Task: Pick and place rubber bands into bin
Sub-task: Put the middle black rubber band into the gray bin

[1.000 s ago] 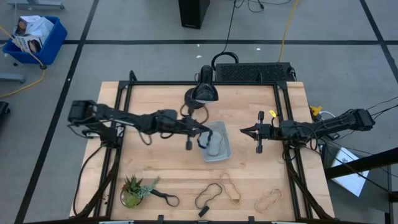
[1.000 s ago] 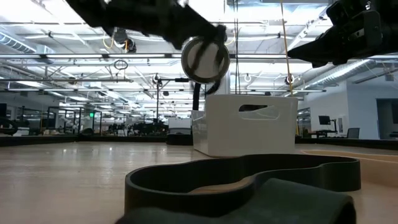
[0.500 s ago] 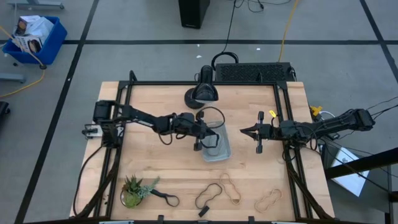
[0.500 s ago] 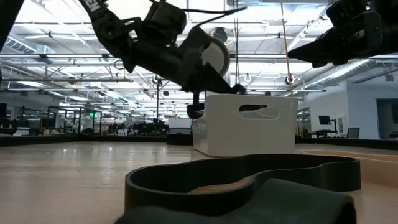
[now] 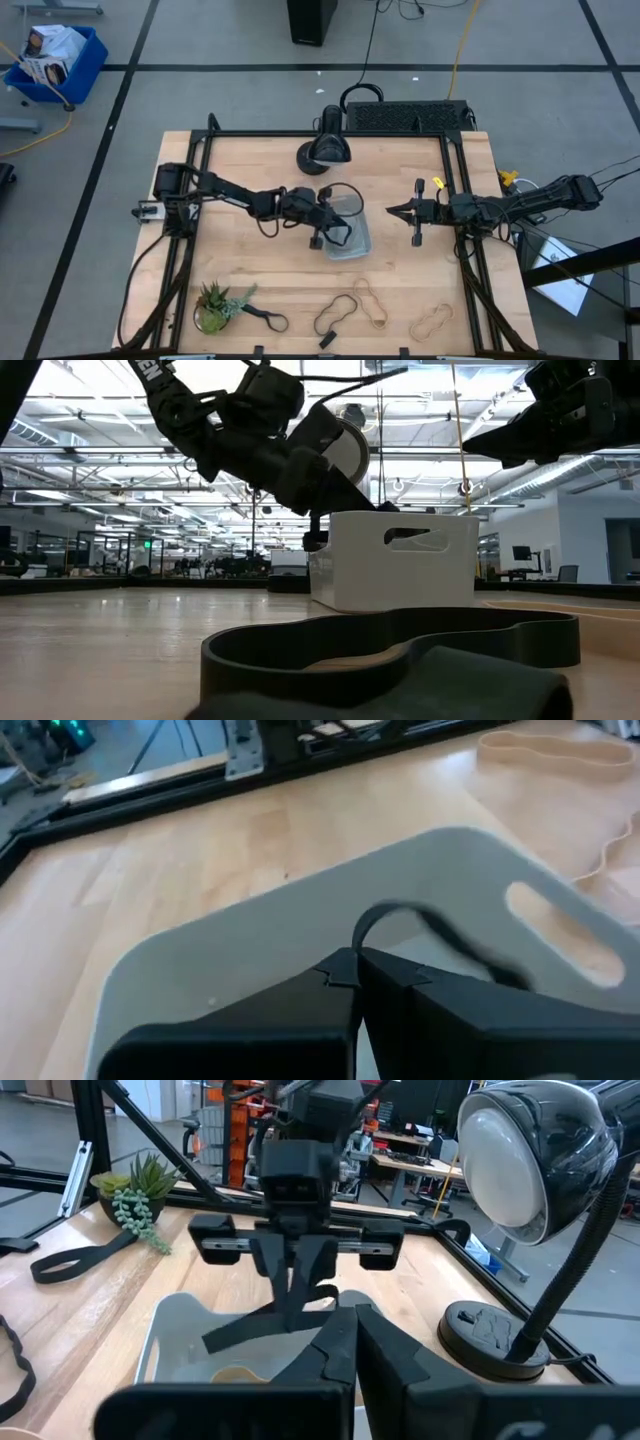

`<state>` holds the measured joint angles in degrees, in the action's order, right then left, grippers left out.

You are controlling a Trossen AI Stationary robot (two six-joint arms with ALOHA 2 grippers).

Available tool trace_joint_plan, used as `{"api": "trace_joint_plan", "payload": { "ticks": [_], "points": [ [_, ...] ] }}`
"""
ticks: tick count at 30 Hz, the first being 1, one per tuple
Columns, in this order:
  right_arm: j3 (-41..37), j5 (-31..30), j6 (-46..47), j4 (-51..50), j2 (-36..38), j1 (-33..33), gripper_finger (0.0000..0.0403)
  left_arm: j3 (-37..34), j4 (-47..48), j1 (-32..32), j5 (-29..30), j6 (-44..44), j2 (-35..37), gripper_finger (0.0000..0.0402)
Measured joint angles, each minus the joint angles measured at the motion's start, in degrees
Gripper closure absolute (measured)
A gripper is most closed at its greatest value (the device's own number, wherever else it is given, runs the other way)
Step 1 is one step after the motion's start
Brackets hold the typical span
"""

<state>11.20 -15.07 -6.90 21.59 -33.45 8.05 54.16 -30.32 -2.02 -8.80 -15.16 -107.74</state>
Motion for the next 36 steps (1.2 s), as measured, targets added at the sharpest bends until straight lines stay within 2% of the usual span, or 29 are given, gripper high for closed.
{"api": "trace_joint_plan", "payload": {
  "ticks": [3,10,23,31,36],
  "points": [
    [0.0,0.02,0.0,0.04,0.0,0.0,0.0403,3.6,2.7,0.47,0.0,0.05,0.01,0.0398],
    [0.0,0.07,0.0,0.02,0.02,0.0,0.0403,14.0,15.62,2.22,0.01,-2.74,0.06,0.0399],
    [0.0,0.09,-0.09,-0.34,0.02,0.0,0.0403,14.71,14.91,2.5,0.35,-2.69,0.42,0.0398],
    [0.0,0.13,-0.22,-0.2,0.02,0.0,0.0403,18.48,17.84,3.48,0.95,-2.9,0.47,0.0397],
    [0.0,0.14,0.0,-0.44,0.0,0.0,0.0403,17.14,19.1,2.9,1.48,-2.2,0.48,0.0398]
  ]
}}
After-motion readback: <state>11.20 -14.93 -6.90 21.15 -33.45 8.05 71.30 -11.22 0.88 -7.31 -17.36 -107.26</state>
